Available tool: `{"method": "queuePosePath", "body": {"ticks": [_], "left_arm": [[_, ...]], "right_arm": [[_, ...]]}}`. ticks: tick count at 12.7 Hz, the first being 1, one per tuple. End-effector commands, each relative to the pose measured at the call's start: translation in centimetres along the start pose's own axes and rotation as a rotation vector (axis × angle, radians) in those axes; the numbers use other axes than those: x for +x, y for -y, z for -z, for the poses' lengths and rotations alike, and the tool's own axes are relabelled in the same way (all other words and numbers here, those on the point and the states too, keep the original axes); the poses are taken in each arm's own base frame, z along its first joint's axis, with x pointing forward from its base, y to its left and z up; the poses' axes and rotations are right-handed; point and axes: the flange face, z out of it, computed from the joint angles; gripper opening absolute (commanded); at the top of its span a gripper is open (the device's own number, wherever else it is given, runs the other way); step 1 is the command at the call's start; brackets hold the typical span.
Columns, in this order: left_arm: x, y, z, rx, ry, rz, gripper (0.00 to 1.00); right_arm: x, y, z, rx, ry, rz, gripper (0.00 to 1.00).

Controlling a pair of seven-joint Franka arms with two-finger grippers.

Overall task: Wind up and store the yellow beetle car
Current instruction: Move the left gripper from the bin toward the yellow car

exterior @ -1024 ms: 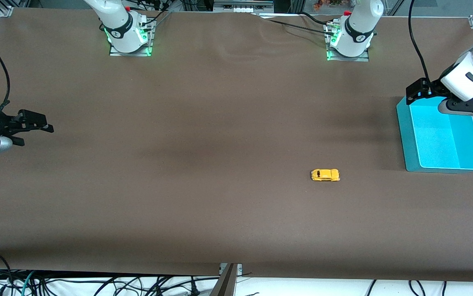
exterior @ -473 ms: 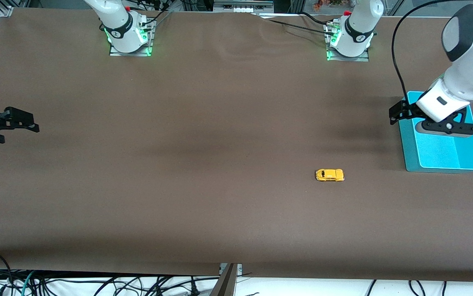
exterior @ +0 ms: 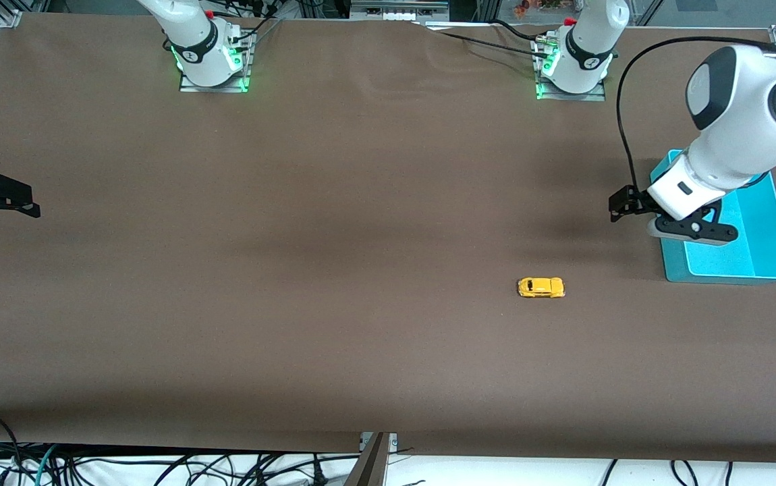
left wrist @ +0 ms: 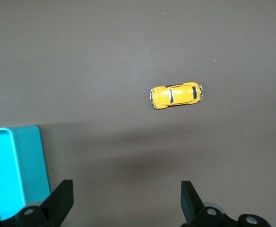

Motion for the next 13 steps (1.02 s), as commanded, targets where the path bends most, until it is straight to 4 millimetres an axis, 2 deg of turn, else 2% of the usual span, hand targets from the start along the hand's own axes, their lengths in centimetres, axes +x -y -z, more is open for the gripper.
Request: {"method": "queuePosePath", "body": {"ticks": [1, 2, 5, 8, 12, 13], "left_arm": [[0.5, -0.7, -2.1, -0.034, 0.000, -0.019, 1.00], [0.7, -1.1, -2.9, -0.036, 0.004, -0.026, 1.00], [1.0, -2.4, -4.6, -0.041, 0.019, -0.050, 1.00], [1.2, -2.3, -6.7, -0.051, 0.046, -0.247, 1.00], [1.5, -2.2, -8.5, -0.058, 0.051, -0.361, 1.00], [1.6, -2.6, -9.3, -0.059, 0.044, -0.443, 1.00]], "right_arm": [[-1.2, 0.1, 2.0, -0.023, -0.001, -0.017, 1.00], [-1.5, 0.5, 2.4, -0.042, 0.004, -0.022, 1.00], [-3.0, 1.1, 2.0, -0.041, 0.029, -0.187, 1.00], [-5.1, 2.2, 1.5, -0.030, 0.062, -0.206, 1.00], [-5.5, 2.4, 0.7, -0.024, 0.081, -0.210, 1.00], [-5.5, 2.4, 0.7, -0.024, 0.081, -0.210, 1.00]]}}
